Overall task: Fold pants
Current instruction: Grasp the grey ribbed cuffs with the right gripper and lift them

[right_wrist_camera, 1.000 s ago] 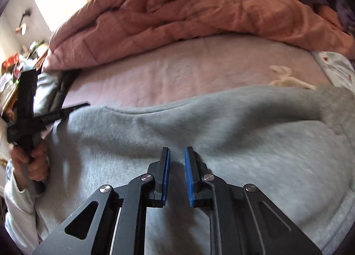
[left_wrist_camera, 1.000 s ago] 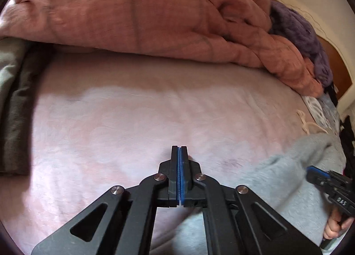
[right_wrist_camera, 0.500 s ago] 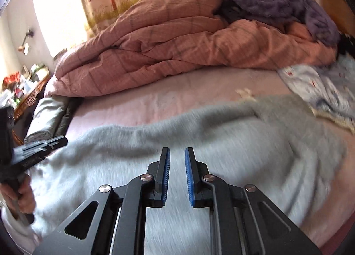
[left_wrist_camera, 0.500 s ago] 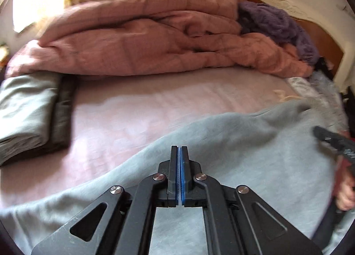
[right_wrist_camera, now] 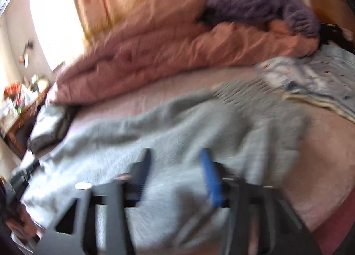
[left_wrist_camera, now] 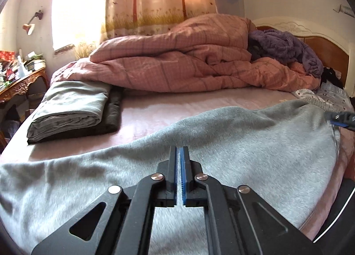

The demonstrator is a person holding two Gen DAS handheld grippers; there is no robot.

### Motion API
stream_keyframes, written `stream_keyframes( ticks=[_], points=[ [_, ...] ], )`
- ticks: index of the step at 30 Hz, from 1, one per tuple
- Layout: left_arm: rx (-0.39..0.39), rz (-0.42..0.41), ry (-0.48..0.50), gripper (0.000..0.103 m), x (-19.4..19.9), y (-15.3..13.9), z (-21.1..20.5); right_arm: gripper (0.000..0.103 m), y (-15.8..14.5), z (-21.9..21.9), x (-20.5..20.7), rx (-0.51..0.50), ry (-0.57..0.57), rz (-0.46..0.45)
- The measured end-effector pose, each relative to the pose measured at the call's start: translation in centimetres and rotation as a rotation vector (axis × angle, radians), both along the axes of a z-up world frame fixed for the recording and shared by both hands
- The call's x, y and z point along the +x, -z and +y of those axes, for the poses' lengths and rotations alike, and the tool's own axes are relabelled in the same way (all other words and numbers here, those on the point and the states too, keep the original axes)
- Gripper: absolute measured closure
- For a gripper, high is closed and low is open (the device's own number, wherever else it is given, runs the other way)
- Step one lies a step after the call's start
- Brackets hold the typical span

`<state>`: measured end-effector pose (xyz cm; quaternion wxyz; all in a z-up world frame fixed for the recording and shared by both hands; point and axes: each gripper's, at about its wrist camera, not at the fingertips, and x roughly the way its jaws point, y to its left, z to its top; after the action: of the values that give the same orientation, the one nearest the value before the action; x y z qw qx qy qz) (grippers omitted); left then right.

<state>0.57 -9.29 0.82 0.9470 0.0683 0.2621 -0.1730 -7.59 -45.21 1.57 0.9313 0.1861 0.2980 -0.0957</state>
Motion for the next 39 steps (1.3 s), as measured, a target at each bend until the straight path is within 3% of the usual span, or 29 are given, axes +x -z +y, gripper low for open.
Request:
stream_keyframes(
  ticks=[3,5,7,12,16,24,29,33,35,37,39],
  points=[
    [-0.018,-0.058,-0.056,0.080,-1.7,1.0,0.4,0.040,-1.1,-2.5,-3.2,-0.005,0.067,-0.046],
    [-0.014,-0.078,-0.085,0.061,-2.3,1.9,0.5,0.040,-1.1,-4.6,-4.9,0.065,0.090,-0.052],
    [-0.027,-0.071,-0.095,0.052,-2.5,2.3,0.8,0.038,-0.6,-6.4,-6.0,0.156,0.084,-0.041],
    [-0.077,-0.091,-0.120,0.041,-2.6,2.5,1.8,0.036,2.1,-8.9,-6.3,0.275,0.051,0.010],
    [-0.072,-0.069,-0.145,0.025,-2.2,3.1,1.8,0.035,4.6,-10.0,-5.8,0.344,0.042,0.039],
    [-0.047,-0.016,-0.160,0.023,-1.5,3.9,1.3,0.030,6.3,-11.0,-3.7,0.400,-0.024,-0.036],
    [-0.084,0.016,-0.162,0.023,-1.1,4.2,1.9,0.017,6.9,-11.9,-3.1,0.484,-0.053,-0.142],
    [-0.077,0.026,-0.160,0.023,-1.0,4.3,1.7,0.009,6.4,-11.3,-0.2,0.412,-0.058,-0.045],
    [-0.081,0.030,-0.158,0.023,-1.0,4.4,1.8,0.009,6.5,-11.6,1.3,0.412,-0.020,-0.005],
    [-0.092,0.034,-0.158,0.023,-0.9,4.3,2.0,0.009,6.5,-11.9,2.1,0.423,0.040,-0.023],
    [-0.102,0.039,-0.159,0.023,-0.9,4.4,2.1,0.026,6.2,-11.4,2.9,0.361,0.048,0.000]
  ],
)
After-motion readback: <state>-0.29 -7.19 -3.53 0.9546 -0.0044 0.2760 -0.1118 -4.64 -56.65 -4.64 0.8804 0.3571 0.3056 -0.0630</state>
